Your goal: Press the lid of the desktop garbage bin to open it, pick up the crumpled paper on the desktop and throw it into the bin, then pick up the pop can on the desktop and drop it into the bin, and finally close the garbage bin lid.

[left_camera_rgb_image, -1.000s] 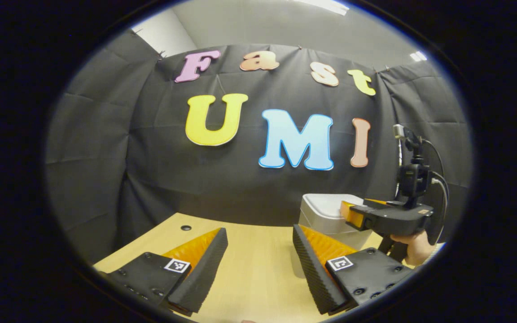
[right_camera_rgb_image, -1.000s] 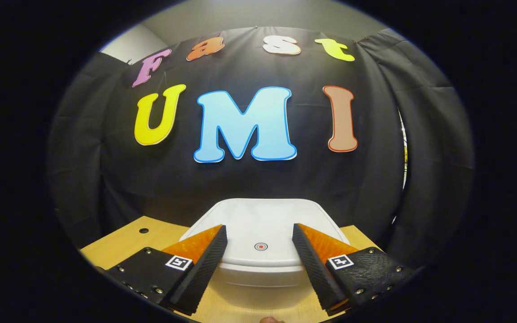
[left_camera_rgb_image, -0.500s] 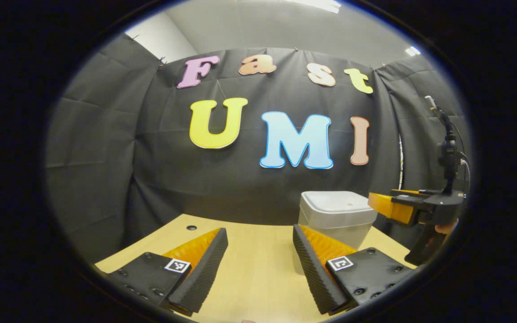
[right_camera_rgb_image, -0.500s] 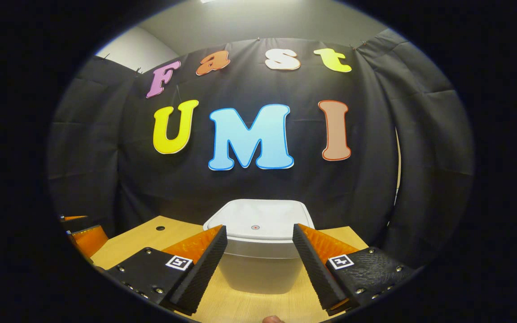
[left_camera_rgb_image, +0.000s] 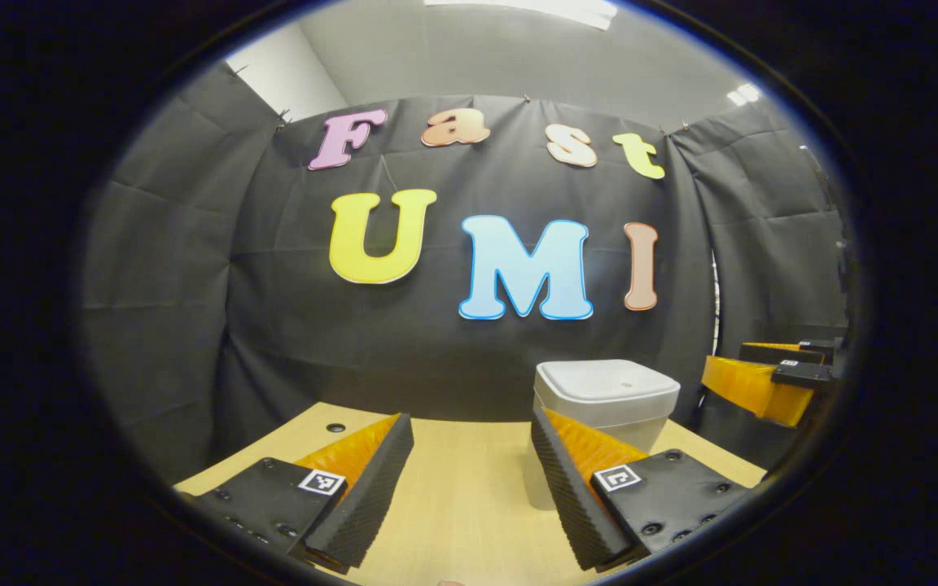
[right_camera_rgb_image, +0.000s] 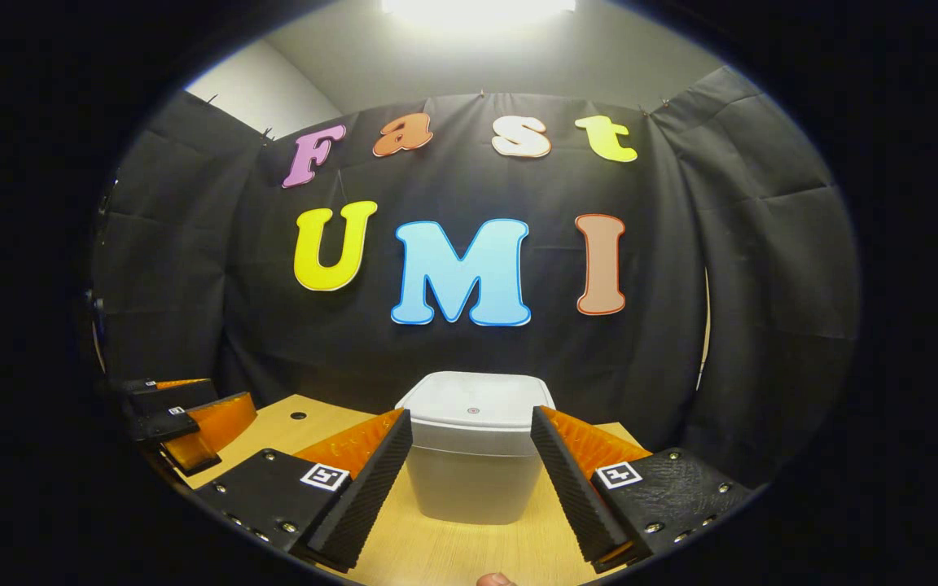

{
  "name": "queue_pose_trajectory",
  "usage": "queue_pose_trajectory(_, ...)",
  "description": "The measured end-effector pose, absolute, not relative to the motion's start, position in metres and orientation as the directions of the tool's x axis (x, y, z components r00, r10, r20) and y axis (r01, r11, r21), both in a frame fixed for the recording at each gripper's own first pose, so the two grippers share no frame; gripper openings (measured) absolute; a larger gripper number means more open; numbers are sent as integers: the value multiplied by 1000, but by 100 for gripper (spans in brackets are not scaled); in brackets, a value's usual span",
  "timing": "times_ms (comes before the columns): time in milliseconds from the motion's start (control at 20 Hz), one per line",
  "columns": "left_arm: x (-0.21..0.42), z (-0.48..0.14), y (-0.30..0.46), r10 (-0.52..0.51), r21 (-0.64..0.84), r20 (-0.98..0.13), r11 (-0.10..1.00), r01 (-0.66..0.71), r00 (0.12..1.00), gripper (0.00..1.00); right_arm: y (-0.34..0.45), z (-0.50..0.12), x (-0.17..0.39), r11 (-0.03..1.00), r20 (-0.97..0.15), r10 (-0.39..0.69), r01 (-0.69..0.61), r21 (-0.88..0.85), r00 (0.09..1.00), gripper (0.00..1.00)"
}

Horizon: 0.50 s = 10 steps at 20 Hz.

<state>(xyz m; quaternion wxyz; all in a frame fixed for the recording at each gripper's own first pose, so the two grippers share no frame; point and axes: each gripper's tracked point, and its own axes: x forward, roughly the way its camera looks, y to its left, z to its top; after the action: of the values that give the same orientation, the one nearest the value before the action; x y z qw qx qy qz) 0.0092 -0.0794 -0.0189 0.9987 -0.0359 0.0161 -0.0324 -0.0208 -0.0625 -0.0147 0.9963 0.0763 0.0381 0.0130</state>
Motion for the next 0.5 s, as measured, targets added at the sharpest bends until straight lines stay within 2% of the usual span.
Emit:
queue_pose_trajectory(300, 17, -31, -72, -95, -32, -43, 995, 94, 995, 95, -47, -17, -23, 991, -69, 19, -10, 133, 997, 94)
queue_pose_trajectory(500, 26, -25, -68, -105, -31, -15, 994, 105, 994, 96, -45, -16, -21, 994, -73, 2, 6, 105, 997, 94)
